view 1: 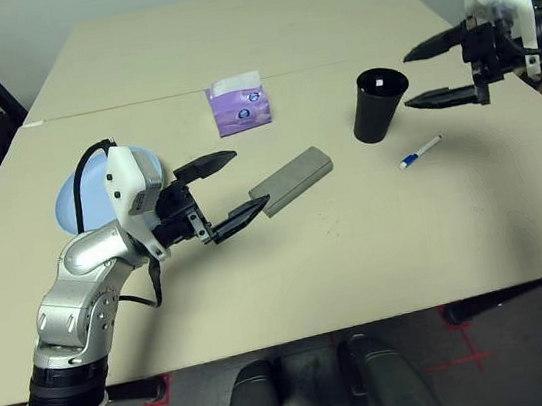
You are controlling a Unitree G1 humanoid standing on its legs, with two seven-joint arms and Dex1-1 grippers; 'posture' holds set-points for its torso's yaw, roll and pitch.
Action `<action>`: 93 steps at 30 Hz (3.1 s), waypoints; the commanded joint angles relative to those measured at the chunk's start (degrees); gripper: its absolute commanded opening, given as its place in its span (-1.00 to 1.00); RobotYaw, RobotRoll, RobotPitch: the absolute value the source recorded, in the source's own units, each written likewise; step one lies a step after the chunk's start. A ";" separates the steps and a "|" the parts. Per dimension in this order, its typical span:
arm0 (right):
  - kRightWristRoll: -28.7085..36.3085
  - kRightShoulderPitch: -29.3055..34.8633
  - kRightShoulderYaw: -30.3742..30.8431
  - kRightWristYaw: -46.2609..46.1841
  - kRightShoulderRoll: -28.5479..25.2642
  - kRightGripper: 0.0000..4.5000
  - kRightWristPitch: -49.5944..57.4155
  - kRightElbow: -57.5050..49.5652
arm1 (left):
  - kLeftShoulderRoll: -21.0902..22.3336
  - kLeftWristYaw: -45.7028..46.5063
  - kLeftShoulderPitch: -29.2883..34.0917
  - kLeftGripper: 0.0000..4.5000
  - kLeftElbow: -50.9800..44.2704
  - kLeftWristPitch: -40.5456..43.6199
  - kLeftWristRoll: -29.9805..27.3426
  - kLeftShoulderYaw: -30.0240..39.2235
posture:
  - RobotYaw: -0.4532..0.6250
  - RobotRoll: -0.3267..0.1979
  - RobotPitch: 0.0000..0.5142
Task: Organize and tidy the items on the table.
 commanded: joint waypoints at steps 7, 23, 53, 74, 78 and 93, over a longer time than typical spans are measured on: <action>-9.45 -0.64 7.63 0.82 -1.06 0.99 -10.25 8.20 | 0.06 1.06 -0.04 1.00 0.21 0.24 0.54 -0.37 | -0.08 0.25 -0.62; -25.36 -8.43 18.78 -5.13 5.36 0.99 -26.55 24.69 | 0.53 3.15 2.05 1.00 -3.39 1.82 0.24 -0.22 | 0.03 0.25 -0.52; -41.44 -15.09 29.89 -14.84 12.59 0.99 -41.19 31.06 | 1.51 4.86 4.81 1.00 -6.54 3.44 -0.64 1.75 | 0.13 0.25 -0.43; -45.86 -12.93 33.08 -18.23 12.47 0.99 -46.31 32.21 | 2.18 5.86 5.92 1.00 -7.28 2.94 -0.23 2.32 | 0.17 0.25 -0.36; -46.05 -11.70 33.36 -19.26 12.42 0.99 -46.57 31.99 | 2.33 5.68 5.93 1.00 -7.23 3.05 -0.23 2.66 | 0.17 0.25 -0.35; -43.89 -8.68 31.45 -19.29 11.32 -0.88 -47.81 31.21 | 2.43 5.59 4.67 1.00 -6.21 3.23 -0.01 2.29 | 0.14 0.25 -0.33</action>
